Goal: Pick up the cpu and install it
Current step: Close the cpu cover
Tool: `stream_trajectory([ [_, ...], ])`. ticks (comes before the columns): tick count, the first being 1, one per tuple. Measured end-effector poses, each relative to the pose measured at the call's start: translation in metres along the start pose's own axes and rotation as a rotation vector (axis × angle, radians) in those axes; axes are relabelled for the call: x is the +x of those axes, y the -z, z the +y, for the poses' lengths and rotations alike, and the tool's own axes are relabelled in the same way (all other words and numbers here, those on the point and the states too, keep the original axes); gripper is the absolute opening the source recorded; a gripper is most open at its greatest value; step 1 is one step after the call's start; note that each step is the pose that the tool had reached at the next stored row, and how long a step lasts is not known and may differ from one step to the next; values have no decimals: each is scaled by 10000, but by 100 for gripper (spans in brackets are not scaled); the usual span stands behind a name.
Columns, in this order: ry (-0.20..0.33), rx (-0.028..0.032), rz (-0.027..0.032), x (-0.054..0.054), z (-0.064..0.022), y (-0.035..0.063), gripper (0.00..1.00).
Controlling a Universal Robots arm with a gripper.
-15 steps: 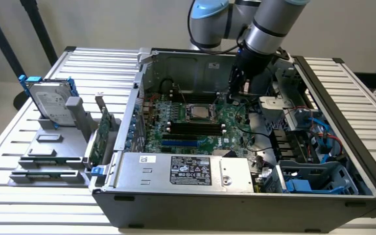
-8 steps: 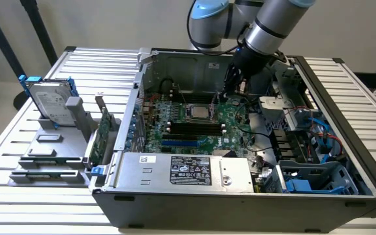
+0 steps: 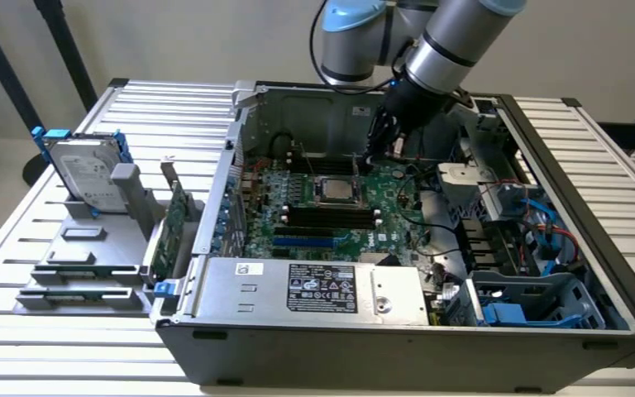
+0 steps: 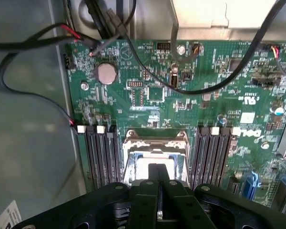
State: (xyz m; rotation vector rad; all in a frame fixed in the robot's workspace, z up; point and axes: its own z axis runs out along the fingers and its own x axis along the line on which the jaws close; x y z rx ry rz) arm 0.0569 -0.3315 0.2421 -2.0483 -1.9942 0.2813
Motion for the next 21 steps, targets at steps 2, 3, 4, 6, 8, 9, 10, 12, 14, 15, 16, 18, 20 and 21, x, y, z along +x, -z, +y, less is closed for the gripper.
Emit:
stream_trajectory([
  [2, -4, 85, -3, -3, -33, -14, 11],
  [3, -5, 128, -4, -4, -50, -22, 11],
  [4, -8, 171, -5, -5, -68, -30, 11],
  [6, -12, 251, -6, -7, -105, -47, 11],
  [8, -15, 323, -5, -10, -146, -69, 11],
  [9, -17, 356, -6, -11, -170, -84, 11],
  [10, -19, 380, -8, -12, -193, -99, 11],
  [12, -20, 416, -7, -15, -231, -131, 11],
  [14, -23, 438, -9, -20, -262, -161, 11],
  [15, -23, 442, -10, -23, -278, -174, 11],
  [16, -23, 445, -9, -29, -294, -187, 11],
  [18, -24, 448, -11, -50, -328, -210, 11],
  [20, -23, 447, -9, -97, -362, -226, 11],
  [21, -22, 446, -9, -119, -386, -234, 11],
])
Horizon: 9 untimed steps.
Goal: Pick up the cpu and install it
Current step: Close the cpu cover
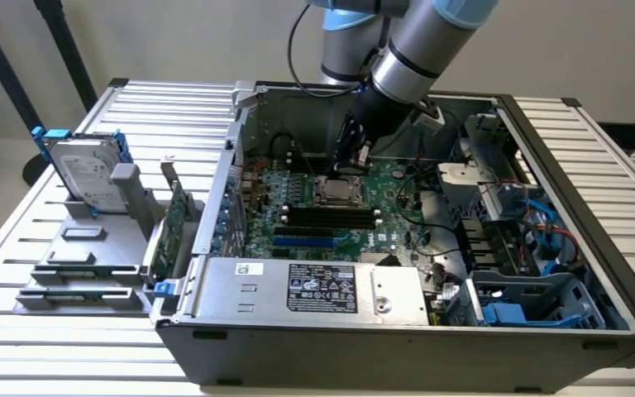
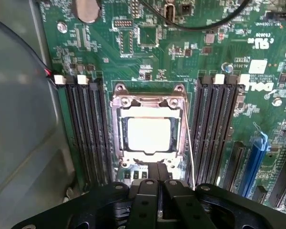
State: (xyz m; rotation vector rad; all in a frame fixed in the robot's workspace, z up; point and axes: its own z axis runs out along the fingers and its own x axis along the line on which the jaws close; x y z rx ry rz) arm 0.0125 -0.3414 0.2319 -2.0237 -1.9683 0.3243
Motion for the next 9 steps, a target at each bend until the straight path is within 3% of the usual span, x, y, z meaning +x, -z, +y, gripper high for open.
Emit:
stream_trajectory([
  [9, 0, 0, 3, -50, -365, -144, 11],
])
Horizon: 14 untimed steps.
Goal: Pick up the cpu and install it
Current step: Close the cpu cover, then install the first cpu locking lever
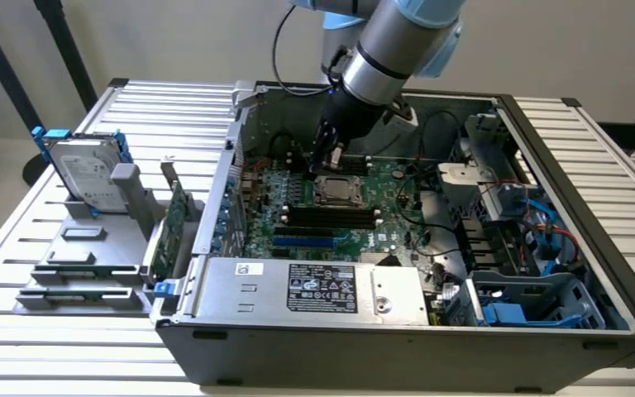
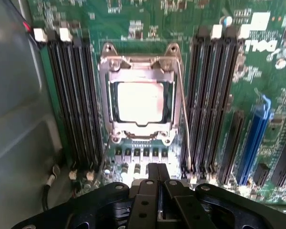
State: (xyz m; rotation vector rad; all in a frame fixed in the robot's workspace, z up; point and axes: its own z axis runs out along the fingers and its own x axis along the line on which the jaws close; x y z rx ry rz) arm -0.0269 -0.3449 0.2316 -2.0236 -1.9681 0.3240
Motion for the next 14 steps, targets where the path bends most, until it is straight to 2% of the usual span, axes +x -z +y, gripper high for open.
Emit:
stream_trajectory([
  [4, 1, 0, -1, -6, -152, -59, 11],
  [14, 1, -1, 2, -6, -156, -61, 11],
])
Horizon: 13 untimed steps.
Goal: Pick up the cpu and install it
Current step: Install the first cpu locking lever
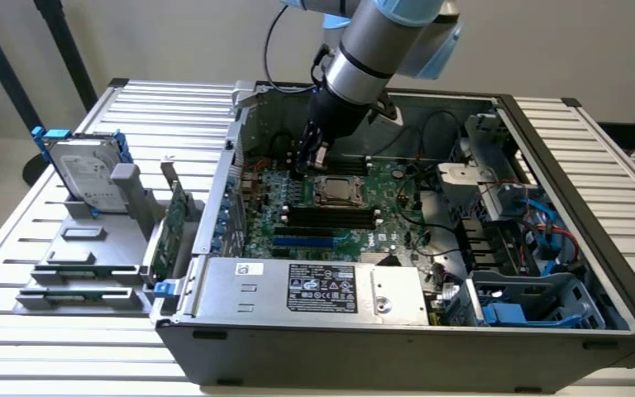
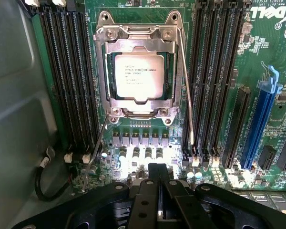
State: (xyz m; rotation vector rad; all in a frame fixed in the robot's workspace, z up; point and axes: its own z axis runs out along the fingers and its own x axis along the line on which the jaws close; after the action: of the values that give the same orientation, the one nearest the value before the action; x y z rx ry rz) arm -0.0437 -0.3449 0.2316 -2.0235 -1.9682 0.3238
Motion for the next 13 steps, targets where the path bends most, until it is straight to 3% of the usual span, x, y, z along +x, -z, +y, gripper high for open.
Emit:
stream_trajectory([
  [8, 0, -1, 1, -1, 0, 0, 11],
  [13, 9, -23, 22, -40, -93, -34, 11],
])
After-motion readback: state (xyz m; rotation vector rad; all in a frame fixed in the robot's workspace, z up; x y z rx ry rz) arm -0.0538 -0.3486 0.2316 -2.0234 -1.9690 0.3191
